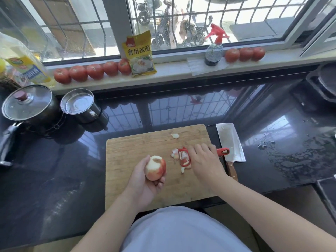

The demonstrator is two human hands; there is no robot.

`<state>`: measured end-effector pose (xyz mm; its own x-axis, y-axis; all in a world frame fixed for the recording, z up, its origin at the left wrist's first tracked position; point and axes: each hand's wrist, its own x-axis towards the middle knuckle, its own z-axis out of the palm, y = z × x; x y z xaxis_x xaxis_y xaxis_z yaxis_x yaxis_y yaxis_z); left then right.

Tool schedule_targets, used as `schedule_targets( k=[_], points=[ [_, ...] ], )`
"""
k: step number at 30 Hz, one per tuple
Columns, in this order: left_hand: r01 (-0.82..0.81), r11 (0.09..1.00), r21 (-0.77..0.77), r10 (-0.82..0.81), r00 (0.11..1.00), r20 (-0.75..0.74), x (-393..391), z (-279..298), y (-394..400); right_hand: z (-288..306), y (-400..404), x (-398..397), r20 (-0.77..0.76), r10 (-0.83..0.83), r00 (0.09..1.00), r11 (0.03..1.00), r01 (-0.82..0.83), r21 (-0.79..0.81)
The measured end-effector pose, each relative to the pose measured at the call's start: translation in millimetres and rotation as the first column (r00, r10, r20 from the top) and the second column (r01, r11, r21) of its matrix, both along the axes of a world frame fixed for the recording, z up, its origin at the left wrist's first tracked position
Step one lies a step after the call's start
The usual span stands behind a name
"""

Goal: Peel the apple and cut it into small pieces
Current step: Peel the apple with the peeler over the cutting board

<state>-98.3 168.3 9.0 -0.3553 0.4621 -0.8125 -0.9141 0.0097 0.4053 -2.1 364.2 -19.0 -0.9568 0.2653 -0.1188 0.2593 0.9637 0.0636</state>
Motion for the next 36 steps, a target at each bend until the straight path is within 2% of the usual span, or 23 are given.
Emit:
schedule_targets(
  k=[2, 5, 7, 12, 14, 17, 21, 24, 27, 29, 31, 34, 36],
  points=[
    [0.036, 0.996, -0.078, -0.038, 0.999, -0.032, 1.0, -1.6, 1.6, 9.6, -12.6, -2.0, -0.159, 0.175, 0.972, 0.977, -0.191, -0.093],
    [0.079, 0.982, -0.169, -0.094, 0.992, -0.083, 2.9, -3.0, 3.2, 20.8, -32.8, -2.3, -0.311, 0.346, 0.885, 0.922, -0.382, -0.061],
    [0.084, 0.977, -0.194, -0.106, 0.989, -0.106, 4.2, -1.4, 5.1, 21.8, -38.0, -4.5, -0.326, 0.371, 0.87, 0.918, -0.396, -0.011],
    [0.099, 0.978, -0.185, -0.12, 0.987, -0.105, 8.3, 2.0, 5.5, 11.6, -43.4, -11.9, -0.415, 0.229, 0.881, 0.971, -0.234, 0.041],
    [0.104, 0.978, -0.183, -0.122, 0.988, -0.092, 9.0, 0.0, 2.0, 1.8, -30.6, -13.5, -0.336, 0.179, 0.925, 0.984, -0.168, 0.061],
    [0.095, 0.979, -0.179, -0.107, 0.992, -0.062, 12.0, 2.7, -1.7, -19.1, 2.1, -10.1, -0.079, 0.038, 0.996, 0.993, -0.029, 0.112],
    [0.098, 0.988, -0.117, -0.097, 0.995, 0.008, 10.2, 5.1, -5.8, -29.9, 5.6, -6.1, 0.16, -0.084, 0.983, 0.994, 0.071, 0.082],
    [0.079, 0.994, -0.073, -0.075, 0.995, 0.065, 7.4, 3.5, -5.8, -25.6, 0.0, -7.8, 0.178, -0.1, 0.979, 0.991, 0.083, 0.101],
    [0.066, 0.995, -0.075, -0.061, 0.996, 0.061, 5.8, 2.8, -7.2, -29.0, 3.5, -6.9, 0.182, -0.105, 0.978, 0.991, 0.087, 0.103],
    [0.096, 0.993, -0.069, -0.094, 0.995, 0.021, 5.2, 2.9, -9.5, -21.4, 2.5, -4.9, 0.115, -0.116, 0.987, 0.992, 0.109, 0.066],
    [0.123, 0.991, -0.053, -0.125, 0.992, -0.021, 4.5, 5.5, -10.7, -9.0, 0.2, -1.6, -0.047, -0.071, 0.996, 0.997, 0.071, 0.01],
    [0.139, 0.99, 0.033, -0.137, 0.99, -0.035, 3.8, 4.0, -13.9, 12.9, -10.1, 5.5, -0.364, 0.048, 0.93, 0.993, -0.083, -0.084],
    [0.152, 0.979, 0.137, -0.147, 0.988, -0.052, 3.3, 2.5, -17.0, 23.9, -21.3, 6.1, -0.429, 0.092, 0.899, 0.986, -0.143, -0.09]
  ],
)
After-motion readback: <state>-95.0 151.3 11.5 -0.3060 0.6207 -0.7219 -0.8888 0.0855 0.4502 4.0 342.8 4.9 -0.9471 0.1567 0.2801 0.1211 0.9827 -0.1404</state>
